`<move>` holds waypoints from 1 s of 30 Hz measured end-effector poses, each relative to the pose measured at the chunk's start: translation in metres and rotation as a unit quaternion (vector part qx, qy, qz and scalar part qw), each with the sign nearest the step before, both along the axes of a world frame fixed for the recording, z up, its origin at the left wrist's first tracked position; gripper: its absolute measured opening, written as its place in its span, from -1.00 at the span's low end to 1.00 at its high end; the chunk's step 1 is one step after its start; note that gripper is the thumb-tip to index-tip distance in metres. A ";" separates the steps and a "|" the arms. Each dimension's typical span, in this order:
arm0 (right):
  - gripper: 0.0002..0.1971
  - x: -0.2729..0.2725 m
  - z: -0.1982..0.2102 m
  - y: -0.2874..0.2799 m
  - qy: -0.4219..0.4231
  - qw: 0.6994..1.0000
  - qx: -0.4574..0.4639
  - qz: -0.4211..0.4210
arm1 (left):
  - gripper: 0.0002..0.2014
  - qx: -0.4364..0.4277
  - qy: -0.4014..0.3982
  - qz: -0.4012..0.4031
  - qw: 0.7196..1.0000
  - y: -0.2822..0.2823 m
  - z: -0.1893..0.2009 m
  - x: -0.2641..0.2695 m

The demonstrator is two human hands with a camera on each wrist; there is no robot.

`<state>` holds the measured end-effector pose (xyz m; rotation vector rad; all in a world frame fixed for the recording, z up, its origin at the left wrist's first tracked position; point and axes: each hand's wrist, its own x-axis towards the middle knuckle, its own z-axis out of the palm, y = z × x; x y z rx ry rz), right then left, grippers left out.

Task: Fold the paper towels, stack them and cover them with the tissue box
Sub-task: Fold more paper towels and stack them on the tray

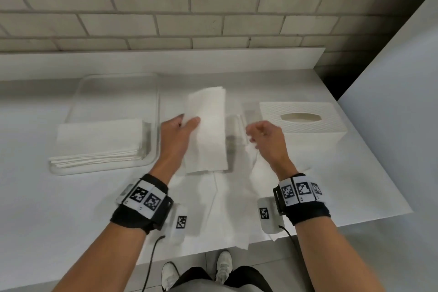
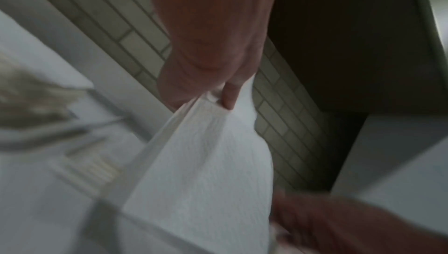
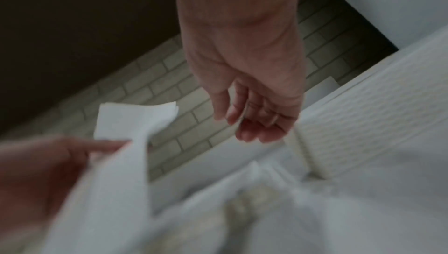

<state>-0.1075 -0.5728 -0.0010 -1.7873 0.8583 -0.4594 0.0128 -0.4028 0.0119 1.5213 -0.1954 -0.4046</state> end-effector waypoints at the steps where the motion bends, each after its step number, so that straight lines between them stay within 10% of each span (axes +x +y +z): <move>1: -0.87 -0.002 -0.015 -0.002 0.085 0.995 -0.044 0.017 | -0.93 0.005 0.000 0.014 1.000 0.008 0.002 0.008; 9: -0.36 0.004 -0.064 0.017 0.343 0.913 -0.199 0.092 | -0.86 0.019 0.108 0.030 0.994 0.039 -0.009 0.020; 14: -0.49 0.006 -0.063 0.014 0.364 0.902 -0.192 0.129 | -0.91 0.024 0.120 -0.015 0.992 0.035 -0.019 0.008; 22: -0.94 -0.004 -0.037 0.007 0.166 0.968 -0.164 0.092 | -0.83 0.044 0.042 0.009 0.998 0.038 -0.028 0.003; 30: -0.92 -0.004 0.017 0.014 -0.025 0.991 0.011 0.129 | -0.88 0.040 0.068 -0.052 0.996 0.022 -0.026 -0.008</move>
